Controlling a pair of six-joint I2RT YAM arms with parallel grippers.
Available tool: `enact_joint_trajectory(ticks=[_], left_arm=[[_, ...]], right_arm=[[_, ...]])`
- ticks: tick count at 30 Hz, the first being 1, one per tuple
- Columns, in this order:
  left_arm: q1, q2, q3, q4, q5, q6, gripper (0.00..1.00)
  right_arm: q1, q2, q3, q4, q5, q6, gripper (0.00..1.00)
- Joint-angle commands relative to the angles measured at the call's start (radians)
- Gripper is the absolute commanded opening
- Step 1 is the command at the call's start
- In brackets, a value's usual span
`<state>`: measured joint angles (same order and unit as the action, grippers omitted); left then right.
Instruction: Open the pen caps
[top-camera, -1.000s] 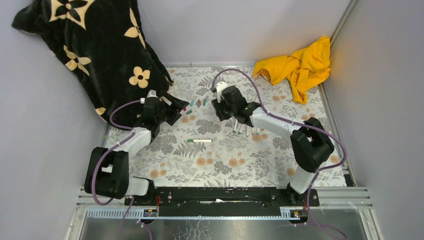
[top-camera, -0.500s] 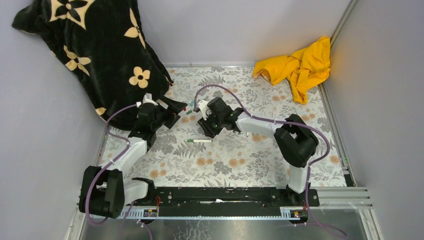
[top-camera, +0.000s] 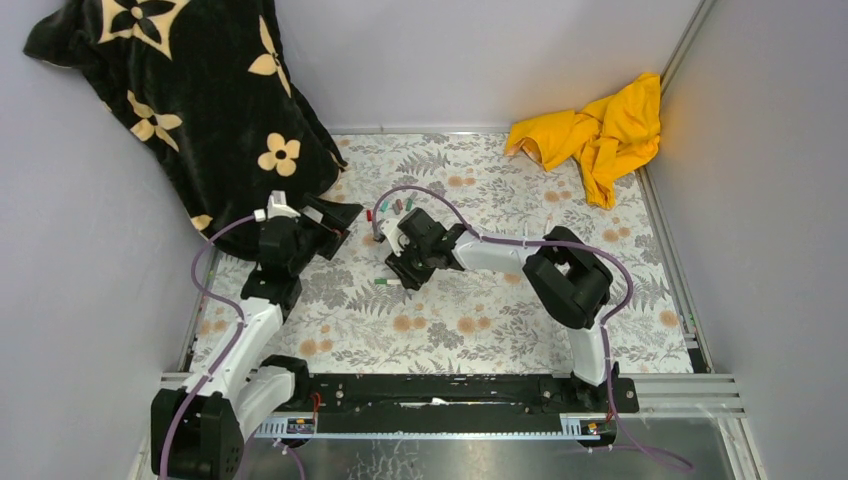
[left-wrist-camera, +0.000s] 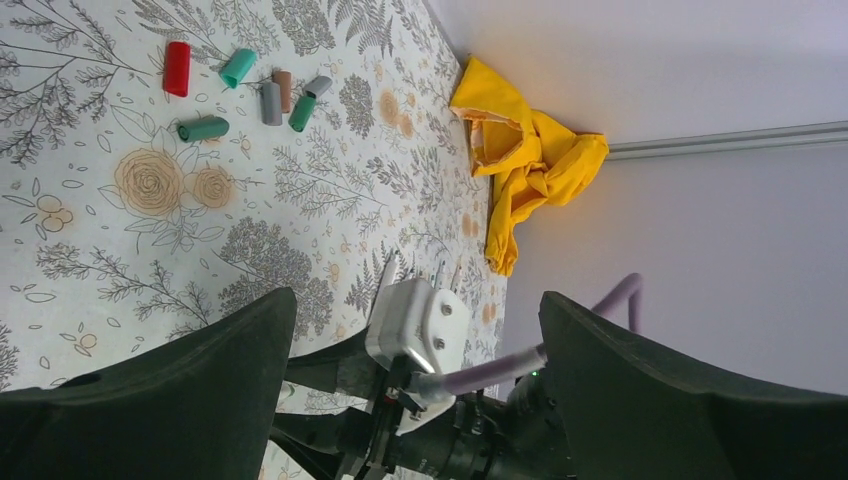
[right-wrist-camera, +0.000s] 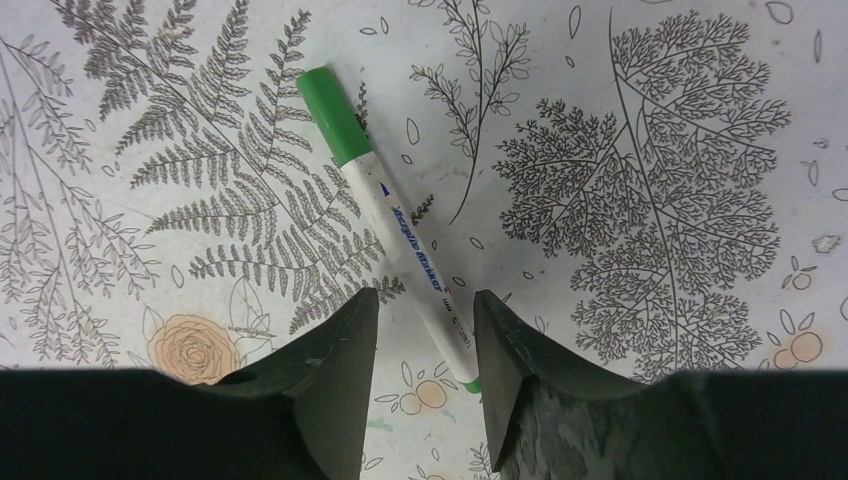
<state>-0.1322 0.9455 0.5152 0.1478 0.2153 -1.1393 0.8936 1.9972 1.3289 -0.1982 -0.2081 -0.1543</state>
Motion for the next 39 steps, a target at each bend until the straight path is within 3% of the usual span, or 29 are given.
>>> enact_joint_trajectory(ticks=[1,8,15,17,20,39], left_arm=[[0.011,-0.043,-0.006,-0.037,-0.042,-0.003,0.98],[0.027,-0.079,-0.014,-0.065,-0.043,0.002,0.98],[0.05,-0.112,-0.016,-0.103,-0.068,0.001,0.98],[0.055,-0.124,-0.014,-0.115,-0.081,0.001,0.98],[0.057,-0.128,-0.011,-0.129,-0.096,-0.002,0.98],[0.011,0.139,-0.026,0.006,0.029,0.005,0.98]], right_arm=[[0.012,0.024,0.047,0.005,0.002,-0.017,0.47],[0.035,0.101,0.089,-0.046,0.063,-0.015,0.45],[0.046,0.128,0.053,-0.084,0.136,0.021,0.3],[0.046,0.121,0.026,-0.079,0.161,0.039,0.23],[0.048,0.115,0.004,-0.078,0.19,0.06,0.0],[0.044,-0.145,-0.007,-0.036,0.175,0.085,0.0]])
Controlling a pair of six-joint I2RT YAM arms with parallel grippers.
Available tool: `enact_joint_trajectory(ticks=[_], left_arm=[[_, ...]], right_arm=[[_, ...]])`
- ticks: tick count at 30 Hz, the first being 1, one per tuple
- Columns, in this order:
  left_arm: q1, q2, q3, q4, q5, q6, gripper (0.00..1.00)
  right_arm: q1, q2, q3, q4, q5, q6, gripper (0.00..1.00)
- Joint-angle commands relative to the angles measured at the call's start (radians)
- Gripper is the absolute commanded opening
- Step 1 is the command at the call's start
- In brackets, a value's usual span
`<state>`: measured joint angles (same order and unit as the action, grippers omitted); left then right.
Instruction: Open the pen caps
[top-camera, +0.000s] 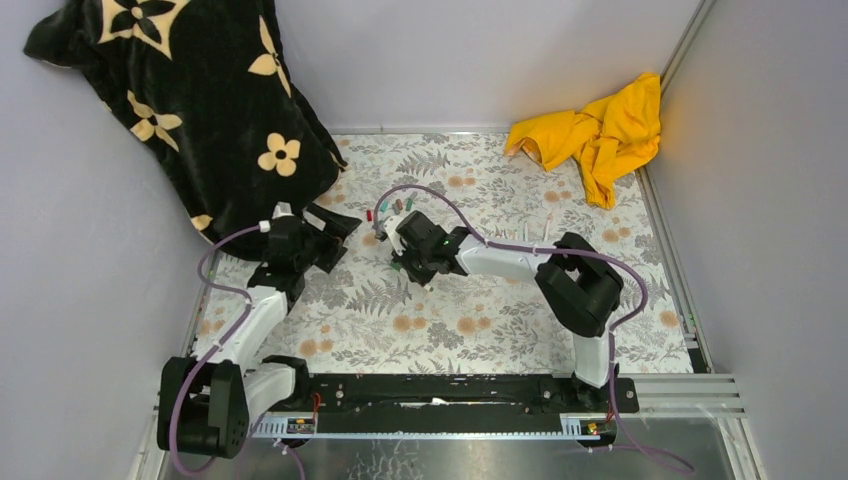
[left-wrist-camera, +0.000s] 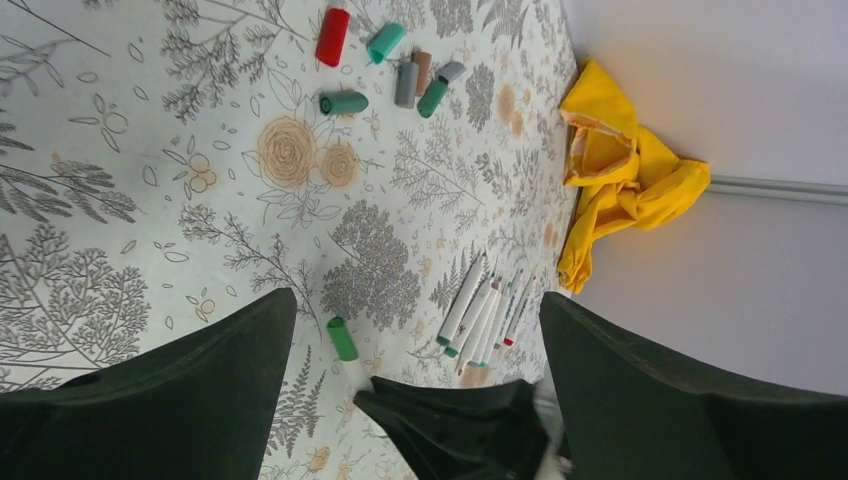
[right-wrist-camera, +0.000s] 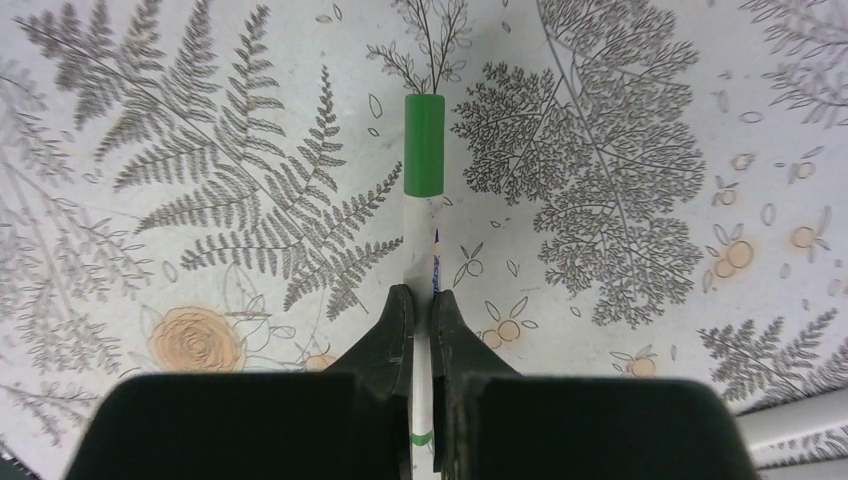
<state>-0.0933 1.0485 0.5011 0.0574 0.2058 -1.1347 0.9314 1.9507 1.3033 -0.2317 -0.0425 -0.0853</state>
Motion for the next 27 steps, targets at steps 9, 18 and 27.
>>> enact_joint_trajectory(ticks=[9,18,27], left_arm=[[-0.169,0.15,0.012,0.172,0.004,-0.035,0.98],[-0.256,0.224,0.042,0.217,-0.023,-0.05,0.94],[-0.298,0.274,0.07,0.253,-0.068,-0.072,0.79]], right_arm=[[0.002,-0.132,0.069,-0.007,0.007,0.028,0.0],[-0.021,-0.17,0.091,0.0,0.0,0.029,0.0],[-0.046,-0.226,0.063,0.002,-0.014,0.029,0.0]])
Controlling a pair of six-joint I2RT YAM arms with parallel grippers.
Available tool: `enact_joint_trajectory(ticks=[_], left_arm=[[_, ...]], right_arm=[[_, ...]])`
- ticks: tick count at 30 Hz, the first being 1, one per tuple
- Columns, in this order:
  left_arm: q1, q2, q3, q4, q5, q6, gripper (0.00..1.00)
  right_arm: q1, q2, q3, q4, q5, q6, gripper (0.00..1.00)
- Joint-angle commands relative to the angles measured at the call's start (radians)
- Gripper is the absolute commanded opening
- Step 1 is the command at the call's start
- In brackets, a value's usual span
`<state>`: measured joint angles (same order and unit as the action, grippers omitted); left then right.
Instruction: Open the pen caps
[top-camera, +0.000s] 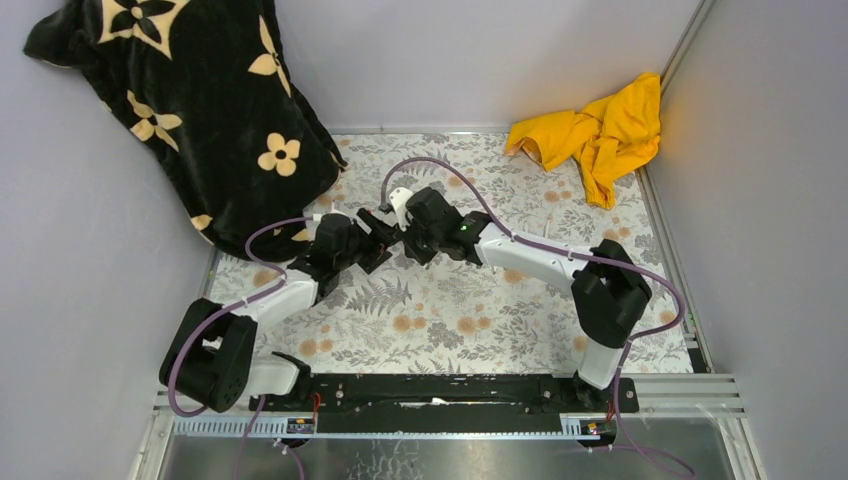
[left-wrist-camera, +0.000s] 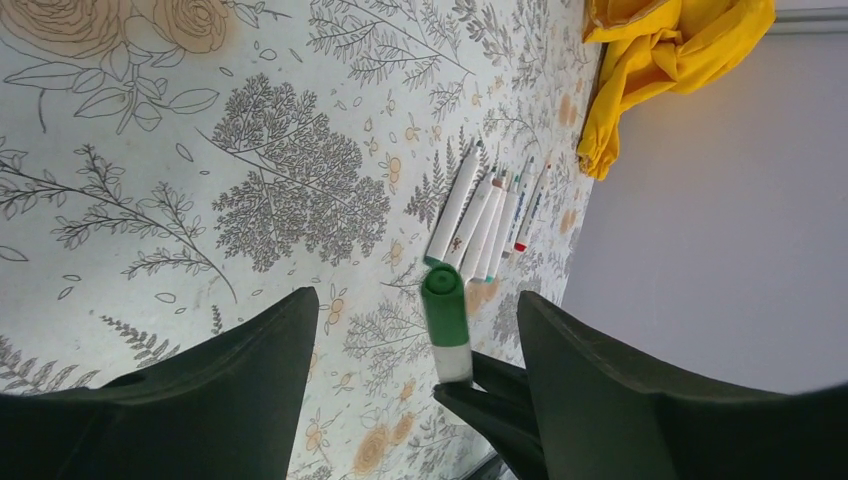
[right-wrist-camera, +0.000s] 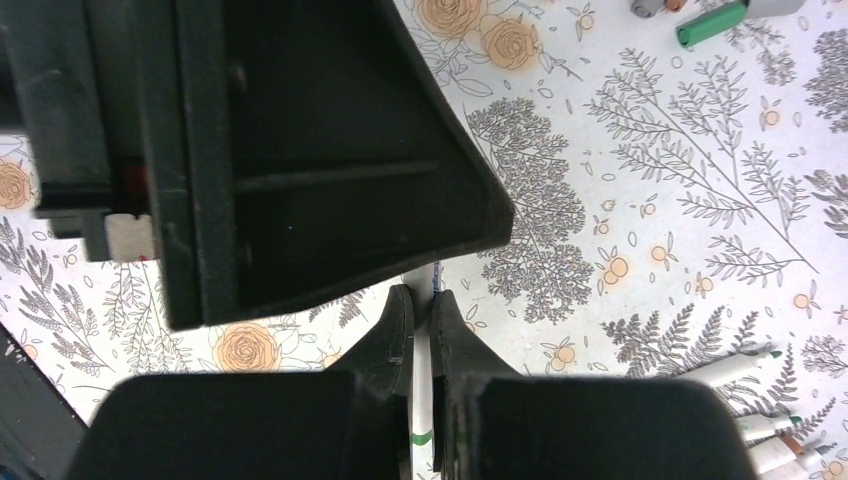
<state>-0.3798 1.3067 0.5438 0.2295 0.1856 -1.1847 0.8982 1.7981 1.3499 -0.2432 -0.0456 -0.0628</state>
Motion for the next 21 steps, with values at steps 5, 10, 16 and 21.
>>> enact_joint_trajectory(ticks=[5,10,16,21], left_arm=[[-0.022,0.044,0.056,0.088,-0.058,-0.023,0.7],[-0.027,0.045,0.068,0.084,-0.084,-0.023,0.59],[-0.028,0.052,0.087,0.082,-0.092,-0.021,0.5],[-0.037,0.064,0.095,0.086,-0.089,-0.021,0.44]], right_arm=[[-0.023,-0.099,-0.015,0.028,-0.019,0.012,0.0],[-0.03,-0.114,-0.038,0.035,-0.035,0.013,0.0],[-0.035,-0.122,-0.065,0.05,-0.045,0.018,0.0],[-0.038,-0.132,-0.074,0.061,-0.05,0.02,0.0]])
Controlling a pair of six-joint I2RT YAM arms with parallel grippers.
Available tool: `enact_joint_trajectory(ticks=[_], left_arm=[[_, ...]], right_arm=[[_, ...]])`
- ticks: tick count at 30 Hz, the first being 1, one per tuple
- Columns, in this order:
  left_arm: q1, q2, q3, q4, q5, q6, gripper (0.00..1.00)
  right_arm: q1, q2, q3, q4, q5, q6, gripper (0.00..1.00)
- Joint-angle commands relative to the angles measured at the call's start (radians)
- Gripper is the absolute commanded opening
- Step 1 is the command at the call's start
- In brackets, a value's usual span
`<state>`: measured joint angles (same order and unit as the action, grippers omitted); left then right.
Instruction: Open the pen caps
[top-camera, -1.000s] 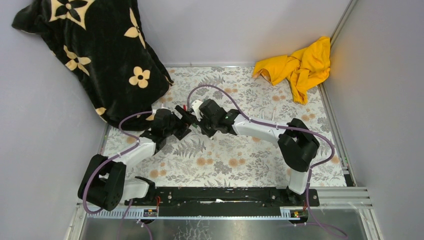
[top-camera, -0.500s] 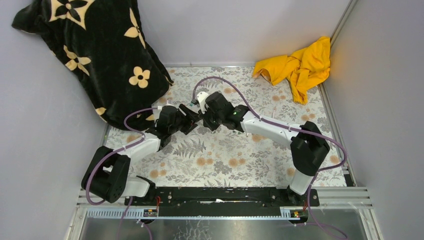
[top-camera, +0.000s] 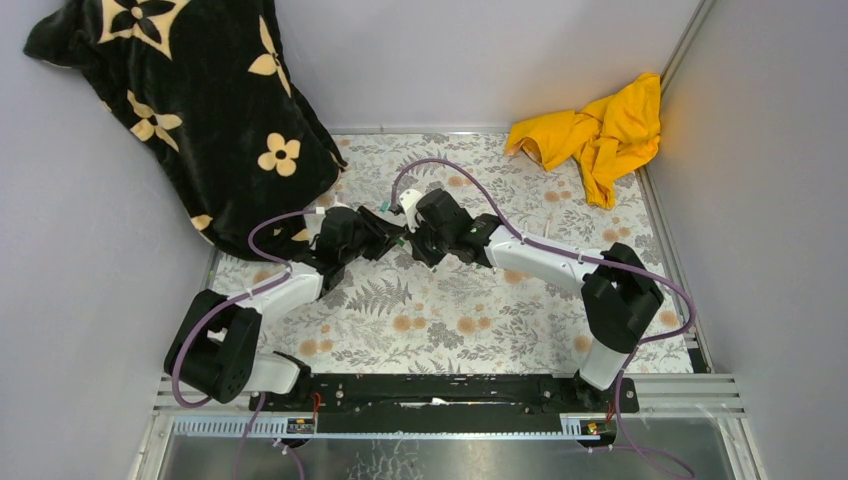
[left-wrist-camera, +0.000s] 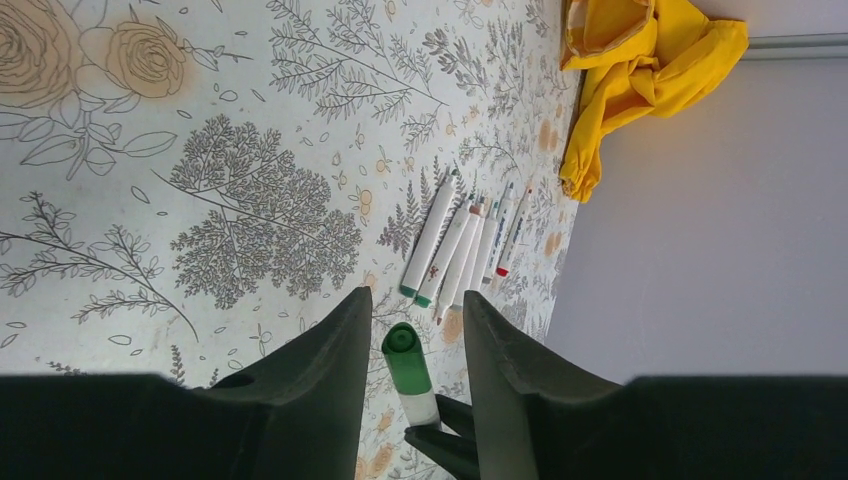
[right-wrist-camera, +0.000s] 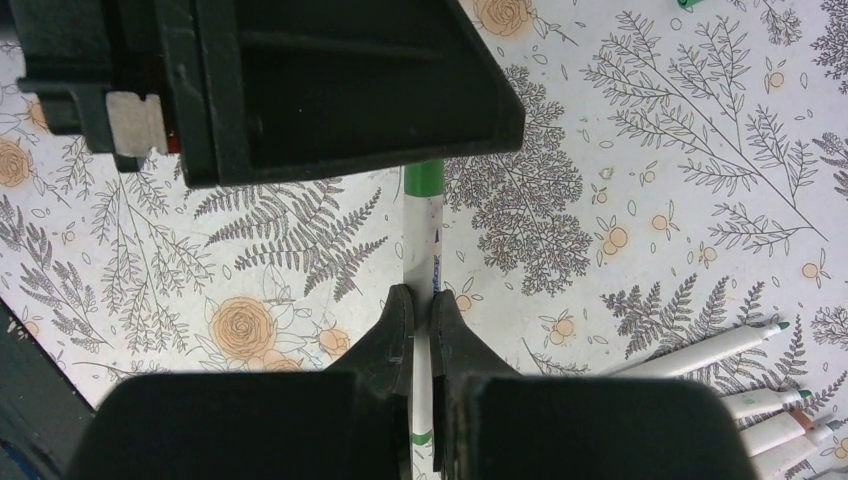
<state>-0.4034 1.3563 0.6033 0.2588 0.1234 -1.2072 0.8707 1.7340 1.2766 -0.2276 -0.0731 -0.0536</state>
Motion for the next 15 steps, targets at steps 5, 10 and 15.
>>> enact_joint_trajectory(ticks=[5,10,15], left_arm=[[-0.024,0.019,0.036,0.063,-0.024,0.002,0.41],[-0.028,0.018,0.036,0.07,-0.024,-0.001,0.32],[-0.032,0.021,0.044,0.08,-0.021,0.0,0.17]], right_arm=[[-0.016,-0.069,0.003,0.053,-0.03,0.015,0.0],[-0.019,-0.068,0.003,0.054,-0.034,0.016,0.0],[-0.021,-0.071,-0.007,0.06,-0.033,0.018,0.0]])
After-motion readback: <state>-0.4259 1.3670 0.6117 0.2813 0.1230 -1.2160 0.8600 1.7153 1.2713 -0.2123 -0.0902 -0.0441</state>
